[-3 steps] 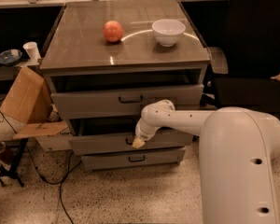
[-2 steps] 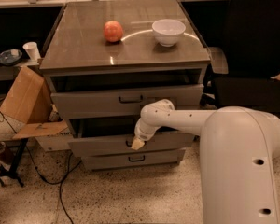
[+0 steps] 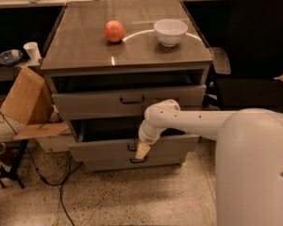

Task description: Open middle drawer

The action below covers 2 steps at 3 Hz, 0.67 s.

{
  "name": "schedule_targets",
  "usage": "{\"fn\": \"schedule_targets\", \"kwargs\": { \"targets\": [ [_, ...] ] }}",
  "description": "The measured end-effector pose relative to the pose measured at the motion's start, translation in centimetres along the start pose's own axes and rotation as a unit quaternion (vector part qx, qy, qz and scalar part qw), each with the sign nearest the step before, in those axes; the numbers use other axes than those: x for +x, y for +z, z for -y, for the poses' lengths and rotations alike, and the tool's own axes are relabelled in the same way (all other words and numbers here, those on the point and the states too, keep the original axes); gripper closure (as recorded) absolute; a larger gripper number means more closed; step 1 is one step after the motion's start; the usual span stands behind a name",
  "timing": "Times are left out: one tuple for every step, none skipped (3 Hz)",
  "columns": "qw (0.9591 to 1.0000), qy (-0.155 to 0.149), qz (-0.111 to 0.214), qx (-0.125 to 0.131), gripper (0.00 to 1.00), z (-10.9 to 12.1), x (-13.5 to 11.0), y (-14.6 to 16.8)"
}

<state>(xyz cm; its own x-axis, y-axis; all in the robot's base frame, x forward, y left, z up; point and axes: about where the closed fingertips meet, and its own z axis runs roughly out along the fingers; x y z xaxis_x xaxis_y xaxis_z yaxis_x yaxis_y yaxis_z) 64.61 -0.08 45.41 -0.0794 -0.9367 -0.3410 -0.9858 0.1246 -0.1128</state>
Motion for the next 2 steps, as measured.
{"fn": "schedule_targets", "kwargs": {
  "targets": [
    [0.9990, -0.037, -0.010, -0.023, 0.07, -2.3, 0.2, -2.3],
    [0.9969, -0.062, -0.018, -0.044, 0.00, -3.5, 0.0, -3.4]
  ]
}}
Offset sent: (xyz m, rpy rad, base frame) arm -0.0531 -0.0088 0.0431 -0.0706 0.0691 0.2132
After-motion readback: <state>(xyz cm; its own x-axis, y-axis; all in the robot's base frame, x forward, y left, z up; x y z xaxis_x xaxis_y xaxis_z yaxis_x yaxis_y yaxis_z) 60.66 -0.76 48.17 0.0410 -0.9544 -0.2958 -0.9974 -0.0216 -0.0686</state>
